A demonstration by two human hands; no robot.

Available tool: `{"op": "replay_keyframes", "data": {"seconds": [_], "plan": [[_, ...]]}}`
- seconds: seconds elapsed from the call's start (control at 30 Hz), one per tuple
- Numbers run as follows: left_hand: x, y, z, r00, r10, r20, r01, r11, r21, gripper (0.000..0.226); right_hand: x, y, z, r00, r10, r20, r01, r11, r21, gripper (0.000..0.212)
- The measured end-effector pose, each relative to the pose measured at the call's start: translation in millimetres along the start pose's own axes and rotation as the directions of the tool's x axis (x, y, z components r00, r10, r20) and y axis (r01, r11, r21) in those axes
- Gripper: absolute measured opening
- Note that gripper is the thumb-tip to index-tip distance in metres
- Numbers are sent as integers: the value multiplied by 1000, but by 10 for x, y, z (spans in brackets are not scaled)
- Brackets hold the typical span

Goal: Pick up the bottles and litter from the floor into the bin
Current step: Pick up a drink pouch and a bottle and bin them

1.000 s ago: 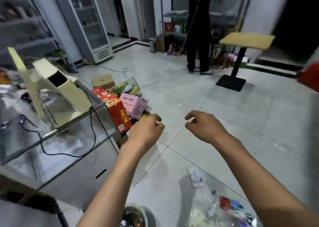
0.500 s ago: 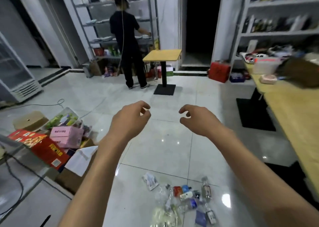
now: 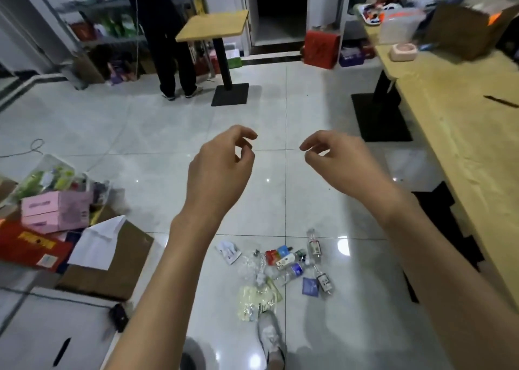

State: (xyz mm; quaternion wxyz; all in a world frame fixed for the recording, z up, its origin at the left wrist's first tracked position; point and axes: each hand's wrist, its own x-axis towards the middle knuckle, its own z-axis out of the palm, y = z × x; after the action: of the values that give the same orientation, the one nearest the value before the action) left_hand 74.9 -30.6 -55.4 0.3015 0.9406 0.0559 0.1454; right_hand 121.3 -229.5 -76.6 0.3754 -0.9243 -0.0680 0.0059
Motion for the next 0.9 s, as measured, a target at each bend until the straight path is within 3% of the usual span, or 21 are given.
{"op": "replay_keyframes", "data": {"seconds": [0.33,0.6,0.73,0.9], "plan": [[1032,-1125,788,977,-80,195,73,996,46,25,1059,611,927,973,217,74,-214,976,-45,23],[1549,-1601,1576,945,-111,309,106,994,33,25,1640,1340,1374,923,356,147,-345,934,-91,25],[1753,-1991,2447,923,-156,352,153,988,38,25,1993,2063,1833,877,450,170,-439,893,-102,25],[1770,-2671,3778,919,-160,361,160,987,30,25,2340,3223,2821,839,479,258,-449,878,-167,24]]}}
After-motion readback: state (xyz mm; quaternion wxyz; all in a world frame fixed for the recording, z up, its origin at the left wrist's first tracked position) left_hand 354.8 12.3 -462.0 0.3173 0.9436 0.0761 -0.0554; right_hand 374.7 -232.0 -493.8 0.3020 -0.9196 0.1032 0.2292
